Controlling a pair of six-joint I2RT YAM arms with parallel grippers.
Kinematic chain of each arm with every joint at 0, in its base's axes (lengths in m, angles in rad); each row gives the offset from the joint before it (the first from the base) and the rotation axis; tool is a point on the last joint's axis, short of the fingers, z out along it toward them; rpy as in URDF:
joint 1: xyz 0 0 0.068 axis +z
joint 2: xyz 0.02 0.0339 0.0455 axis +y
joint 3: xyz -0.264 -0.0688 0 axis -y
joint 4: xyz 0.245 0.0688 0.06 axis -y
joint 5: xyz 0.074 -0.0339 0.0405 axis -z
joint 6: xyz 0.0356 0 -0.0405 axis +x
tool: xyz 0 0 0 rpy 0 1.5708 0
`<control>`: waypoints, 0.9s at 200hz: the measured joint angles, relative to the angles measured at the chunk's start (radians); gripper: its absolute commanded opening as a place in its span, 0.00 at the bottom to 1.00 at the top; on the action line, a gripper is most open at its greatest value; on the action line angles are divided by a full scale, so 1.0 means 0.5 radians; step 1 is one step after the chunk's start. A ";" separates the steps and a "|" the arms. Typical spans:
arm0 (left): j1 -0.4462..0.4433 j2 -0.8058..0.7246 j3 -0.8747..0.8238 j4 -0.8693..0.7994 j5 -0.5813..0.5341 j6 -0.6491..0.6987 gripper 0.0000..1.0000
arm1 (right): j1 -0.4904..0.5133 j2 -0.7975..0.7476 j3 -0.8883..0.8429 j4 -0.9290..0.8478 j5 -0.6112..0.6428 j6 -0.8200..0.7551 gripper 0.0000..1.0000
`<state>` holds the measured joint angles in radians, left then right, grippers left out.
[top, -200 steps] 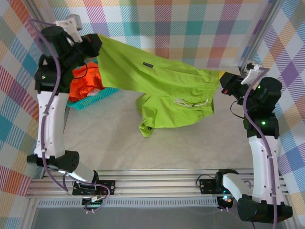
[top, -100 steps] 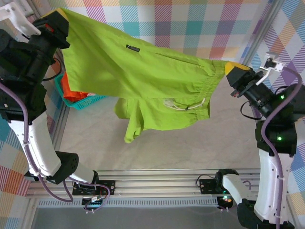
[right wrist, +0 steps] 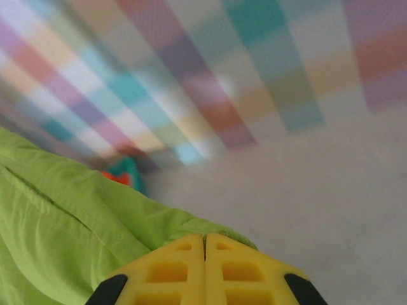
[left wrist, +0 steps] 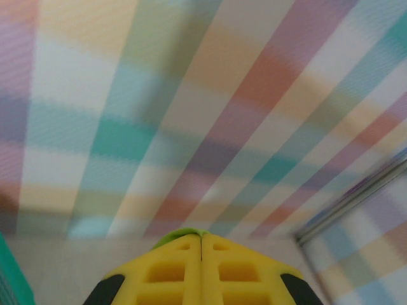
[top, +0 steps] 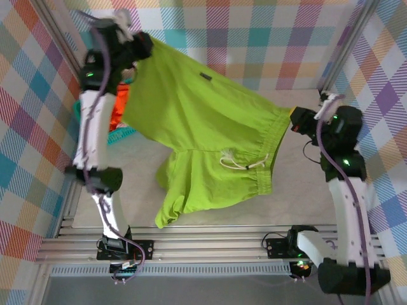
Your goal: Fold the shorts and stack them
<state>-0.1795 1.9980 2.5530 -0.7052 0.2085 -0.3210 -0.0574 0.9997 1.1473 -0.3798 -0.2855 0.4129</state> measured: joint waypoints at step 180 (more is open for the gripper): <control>-0.314 -1.359 -3.153 0.640 -0.095 -0.352 0.83 | 0.192 0.766 -0.246 0.039 -0.081 -0.065 0.85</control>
<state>-0.3363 1.3186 0.9768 -0.3851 0.1608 -0.4969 0.0387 1.3827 1.0245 -0.3603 -0.3260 0.3805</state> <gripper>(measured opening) 0.846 0.849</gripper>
